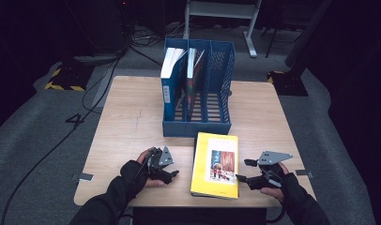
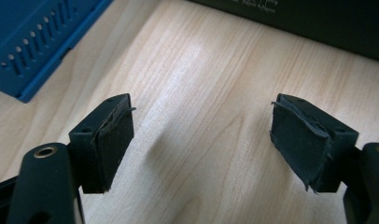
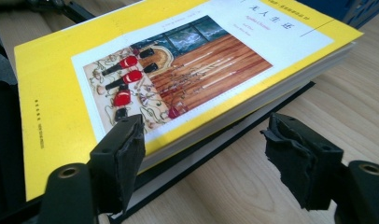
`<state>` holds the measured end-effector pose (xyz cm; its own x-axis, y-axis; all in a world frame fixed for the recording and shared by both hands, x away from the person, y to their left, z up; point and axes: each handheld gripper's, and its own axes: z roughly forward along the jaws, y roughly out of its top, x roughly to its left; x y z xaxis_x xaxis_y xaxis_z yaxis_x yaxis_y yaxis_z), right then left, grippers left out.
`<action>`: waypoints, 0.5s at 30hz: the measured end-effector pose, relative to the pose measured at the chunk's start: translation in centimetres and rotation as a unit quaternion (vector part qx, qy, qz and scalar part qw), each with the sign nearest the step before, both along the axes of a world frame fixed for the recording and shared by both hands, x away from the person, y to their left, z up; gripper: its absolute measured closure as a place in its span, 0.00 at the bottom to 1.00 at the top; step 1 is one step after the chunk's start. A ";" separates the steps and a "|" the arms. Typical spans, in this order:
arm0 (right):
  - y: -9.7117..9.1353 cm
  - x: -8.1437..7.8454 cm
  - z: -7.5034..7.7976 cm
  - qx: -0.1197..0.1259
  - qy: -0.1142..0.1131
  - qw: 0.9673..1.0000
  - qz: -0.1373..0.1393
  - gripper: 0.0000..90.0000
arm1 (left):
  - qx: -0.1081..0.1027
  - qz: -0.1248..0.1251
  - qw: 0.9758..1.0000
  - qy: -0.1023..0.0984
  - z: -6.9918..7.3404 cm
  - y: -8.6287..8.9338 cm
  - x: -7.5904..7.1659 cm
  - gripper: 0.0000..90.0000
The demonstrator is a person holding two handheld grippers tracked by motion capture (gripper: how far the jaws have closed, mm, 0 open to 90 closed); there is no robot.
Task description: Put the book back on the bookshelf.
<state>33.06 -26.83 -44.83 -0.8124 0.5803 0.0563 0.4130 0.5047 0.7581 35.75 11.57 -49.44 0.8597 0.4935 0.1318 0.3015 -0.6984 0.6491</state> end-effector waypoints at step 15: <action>1.5 1.8 -0.5 -0.009 0.086 0.995 0.043 0.23 | -0.055 -0.023 0.997 0.056 -1.0 -0.2 2.0 0.15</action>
<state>34.82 -25.33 -45.31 -0.8379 0.5121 0.1889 0.4912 0.5565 0.6701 37.74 11.36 -50.42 0.8883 0.4589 -0.0188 0.3450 -0.6395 0.6871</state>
